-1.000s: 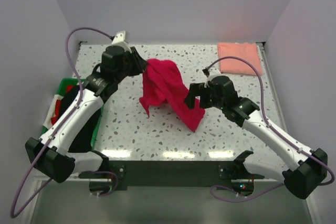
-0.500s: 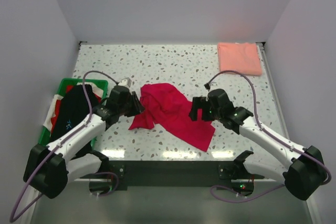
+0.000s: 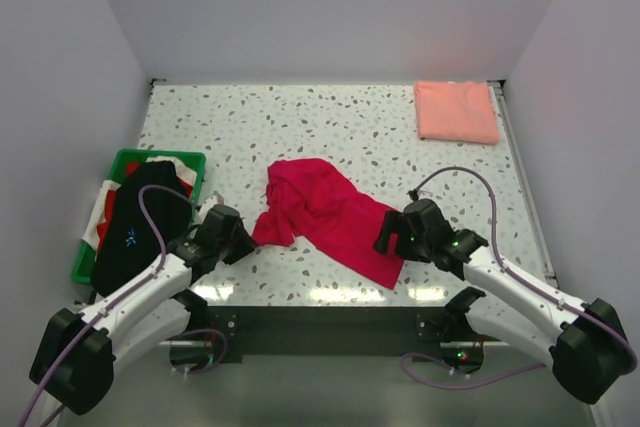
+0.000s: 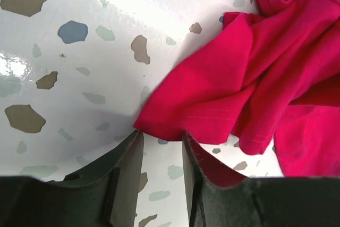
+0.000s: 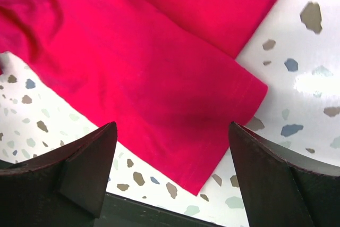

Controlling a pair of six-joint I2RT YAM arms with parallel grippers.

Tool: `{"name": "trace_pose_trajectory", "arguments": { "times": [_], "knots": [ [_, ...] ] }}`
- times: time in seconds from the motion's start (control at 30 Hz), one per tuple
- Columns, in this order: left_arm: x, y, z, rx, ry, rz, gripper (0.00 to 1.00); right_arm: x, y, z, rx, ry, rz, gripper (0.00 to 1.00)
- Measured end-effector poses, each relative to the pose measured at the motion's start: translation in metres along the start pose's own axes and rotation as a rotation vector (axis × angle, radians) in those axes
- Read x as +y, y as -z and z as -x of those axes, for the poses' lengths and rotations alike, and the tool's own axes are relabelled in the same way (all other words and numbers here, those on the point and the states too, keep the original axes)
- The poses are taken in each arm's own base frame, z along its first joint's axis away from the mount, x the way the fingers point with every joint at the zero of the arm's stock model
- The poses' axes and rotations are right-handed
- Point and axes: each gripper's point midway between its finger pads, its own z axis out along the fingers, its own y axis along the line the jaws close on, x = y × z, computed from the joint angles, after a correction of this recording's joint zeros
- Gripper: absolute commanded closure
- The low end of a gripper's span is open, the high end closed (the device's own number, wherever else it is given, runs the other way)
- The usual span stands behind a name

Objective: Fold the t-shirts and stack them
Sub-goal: Flatten the tshirt out

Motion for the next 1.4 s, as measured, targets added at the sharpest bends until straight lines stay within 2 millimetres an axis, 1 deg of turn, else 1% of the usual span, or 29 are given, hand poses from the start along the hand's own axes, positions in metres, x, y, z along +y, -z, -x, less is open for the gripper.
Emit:
{"name": "trace_pose_trajectory", "arguments": {
  "times": [0.17,0.3,0.43,0.6,0.63,0.7,0.73,0.77,0.8,0.83,0.87,0.93,0.97,1.03,1.07,1.13,1.2,1.27,1.4],
  "knots": [
    [0.000,-0.007,-0.001,0.007,0.017,0.014,0.54,-0.013,-0.004,-0.012,0.023,-0.048,-0.046,0.13],
    [-0.007,-0.012,0.003,-0.008,0.024,-0.007,0.53,-0.018,-0.007,-0.019,0.038,-0.071,-0.063,0.15],
    [-0.009,-0.015,0.007,-0.024,0.025,0.000,0.54,-0.021,-0.011,-0.021,0.048,-0.079,-0.078,0.18],
    [-0.005,-0.018,0.013,-0.051,0.021,0.038,0.72,-0.016,-0.018,-0.015,0.027,-0.084,-0.067,0.22],
    [-0.003,-0.018,0.015,-0.059,0.018,0.050,0.79,-0.015,-0.020,-0.014,0.023,-0.084,-0.065,0.23],
    [-0.001,-0.019,0.018,-0.073,0.013,0.068,0.85,-0.013,-0.023,-0.011,0.014,-0.084,-0.065,0.28],
    [-0.002,-0.018,0.022,-0.085,0.010,0.075,0.92,-0.013,-0.024,-0.010,0.011,-0.084,-0.067,0.31],
    [-0.004,-0.018,0.026,-0.097,0.009,0.077,0.95,-0.013,-0.025,-0.009,0.009,-0.084,-0.068,0.39],
    [-0.006,-0.017,0.029,-0.108,0.005,0.078,0.99,-0.013,-0.025,-0.009,0.007,-0.081,-0.070,0.43],
    [-0.008,-0.016,0.034,-0.122,-0.001,0.076,1.00,-0.014,-0.025,-0.009,0.009,-0.082,-0.073,0.48],
    [-0.011,-0.014,0.039,-0.136,-0.005,0.075,1.00,-0.015,-0.026,-0.010,0.012,-0.081,-0.082,0.56],
    [-0.018,-0.010,0.049,-0.165,-0.013,0.074,1.00,-0.019,-0.025,-0.013,0.021,-0.075,-0.095,0.66],
    [-0.021,-0.008,0.053,-0.178,-0.017,0.070,1.00,-0.020,-0.024,-0.014,0.027,-0.075,-0.101,0.80],
    [-0.027,-0.001,0.063,-0.209,-0.026,0.064,1.00,-0.023,-0.021,-0.017,0.040,-0.066,-0.113,0.92],
    [-0.029,0.002,0.067,-0.222,-0.029,0.060,1.00,-0.022,-0.019,-0.016,0.038,-0.063,-0.109,1.00],
    [-0.036,0.013,0.078,-0.255,-0.038,0.047,1.00,-0.018,-0.013,-0.012,0.035,-0.059,-0.099,1.00],
    [-0.047,0.027,0.091,-0.298,-0.042,0.019,1.00,-0.010,-0.005,-0.003,0.016,-0.053,-0.075,1.00],
    [-0.059,0.045,0.107,-0.348,-0.044,-0.016,1.00,-0.001,0.003,0.007,-0.002,-0.044,-0.055,1.00],
    [-0.082,0.081,0.136,-0.437,-0.047,-0.078,1.00,0.017,0.025,0.031,-0.051,-0.020,-0.011,1.00]
  ]
}}
